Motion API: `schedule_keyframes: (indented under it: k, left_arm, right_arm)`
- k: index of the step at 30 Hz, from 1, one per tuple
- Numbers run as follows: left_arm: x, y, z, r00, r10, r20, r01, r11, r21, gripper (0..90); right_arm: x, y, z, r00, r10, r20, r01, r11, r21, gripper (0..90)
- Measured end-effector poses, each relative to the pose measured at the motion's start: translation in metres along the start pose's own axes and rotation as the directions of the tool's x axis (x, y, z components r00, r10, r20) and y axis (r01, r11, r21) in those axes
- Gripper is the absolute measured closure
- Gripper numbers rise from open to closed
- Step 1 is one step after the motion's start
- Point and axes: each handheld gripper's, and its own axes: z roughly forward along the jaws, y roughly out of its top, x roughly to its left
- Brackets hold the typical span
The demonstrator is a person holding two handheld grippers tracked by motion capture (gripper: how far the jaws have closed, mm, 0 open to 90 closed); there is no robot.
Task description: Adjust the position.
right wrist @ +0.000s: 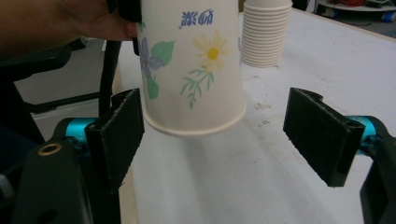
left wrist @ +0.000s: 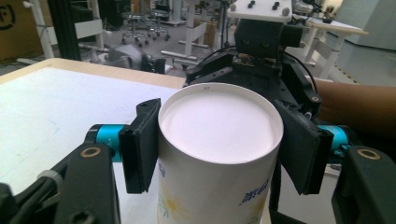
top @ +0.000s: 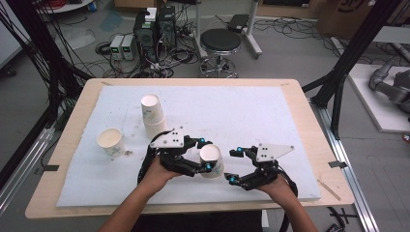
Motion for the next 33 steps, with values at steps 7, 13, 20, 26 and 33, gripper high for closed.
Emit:
schedule_keyframes:
  k: [7, 13, 20, 26, 33]
  left_arm:
    - [-0.003, -0.001, 0.008, 0.9997, -0.002, 0.023, 0.002, 1.0000, 0.005, 36.1]
    - [-0.005, -0.001, 0.016, 0.9990, 0.003, 0.044, -0.003, 1.0000, 0.007, 36.1]
    - [-0.008, -0.002, 0.023, 0.9979, -0.001, 0.065, 0.001, 1.0000, 0.004, 36.1]
    - [-0.009, -0.002, 0.025, 0.9967, -0.007, 0.081, 0.008, 1.0000, -0.006, 36.1]
    - [-0.009, -0.001, 0.026, 0.9964, -0.006, 0.084, 0.006, 1.0000, -0.007, 36.4]
  right_arm:
    - [0.005, 0.002, 0.006, 0.9990, -0.010, -0.043, 0.010, 0.9999, 0.006, 20.9]
    - [0.006, 0.000, 0.008, 0.9977, -0.011, -0.067, 0.012, 0.9999, 0.012, 21.0]
    - [0.006, -0.001, 0.010, 0.9958, -0.004, -0.091, 0.005, 0.9999, 0.009, 22.3]
    - [0.004, -0.003, 0.010, 0.9939, -0.001, -0.110, 0.002, 0.9999, 0.013, 25.2]
    - [0.003, -0.004, 0.010, 0.9923, -0.007, -0.124, 0.009, 0.9998, 0.017, 29.1]
